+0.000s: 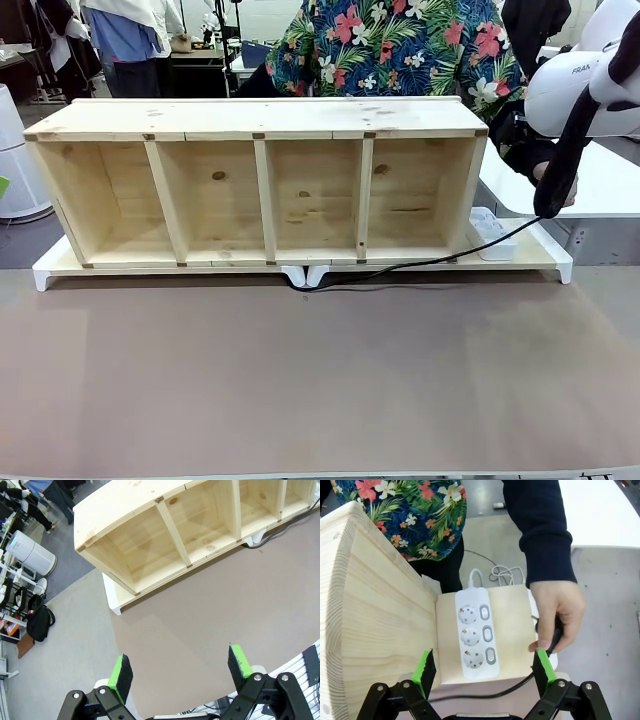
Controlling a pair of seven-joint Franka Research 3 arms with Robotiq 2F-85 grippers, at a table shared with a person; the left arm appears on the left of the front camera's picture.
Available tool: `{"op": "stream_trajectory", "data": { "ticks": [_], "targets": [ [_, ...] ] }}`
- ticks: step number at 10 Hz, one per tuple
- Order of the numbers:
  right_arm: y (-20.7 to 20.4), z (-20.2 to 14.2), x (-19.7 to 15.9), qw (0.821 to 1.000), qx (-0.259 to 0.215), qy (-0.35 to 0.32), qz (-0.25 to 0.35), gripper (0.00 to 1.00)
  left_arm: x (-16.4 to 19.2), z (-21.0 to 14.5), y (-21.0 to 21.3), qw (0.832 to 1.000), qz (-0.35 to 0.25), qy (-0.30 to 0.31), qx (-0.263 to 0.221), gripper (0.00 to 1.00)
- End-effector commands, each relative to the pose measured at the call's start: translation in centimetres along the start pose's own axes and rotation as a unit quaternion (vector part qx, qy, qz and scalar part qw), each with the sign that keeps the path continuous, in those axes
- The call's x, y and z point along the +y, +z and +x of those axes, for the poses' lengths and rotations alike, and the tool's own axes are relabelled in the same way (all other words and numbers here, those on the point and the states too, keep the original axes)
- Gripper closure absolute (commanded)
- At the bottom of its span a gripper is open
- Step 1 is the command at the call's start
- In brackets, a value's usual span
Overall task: Perform cable management.
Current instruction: Release the Power Cable when the human grasps it.
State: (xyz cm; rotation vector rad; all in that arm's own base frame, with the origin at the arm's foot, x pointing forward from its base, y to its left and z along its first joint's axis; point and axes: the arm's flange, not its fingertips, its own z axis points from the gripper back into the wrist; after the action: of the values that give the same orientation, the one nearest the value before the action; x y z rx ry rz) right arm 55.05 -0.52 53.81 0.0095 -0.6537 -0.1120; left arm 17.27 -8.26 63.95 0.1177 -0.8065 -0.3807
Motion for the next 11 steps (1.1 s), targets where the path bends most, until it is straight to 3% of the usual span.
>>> {"op": "stream_trajectory", "data": {
  "ticks": [1,11],
  "targets": [
    [-0.08,-0.05,0.03,1.000,0.002,-0.003,0.000,0.00,0.09,0.12,-0.08,1.000,-0.001,-0.002,-0.005,0.00],
    [-0.08,-0.05,0.03,1.000,0.002,-0.003,0.000,0.00,0.09,0.12,-0.08,1.000,-0.001,-0.002,-0.005,0.00]
  ]
}}
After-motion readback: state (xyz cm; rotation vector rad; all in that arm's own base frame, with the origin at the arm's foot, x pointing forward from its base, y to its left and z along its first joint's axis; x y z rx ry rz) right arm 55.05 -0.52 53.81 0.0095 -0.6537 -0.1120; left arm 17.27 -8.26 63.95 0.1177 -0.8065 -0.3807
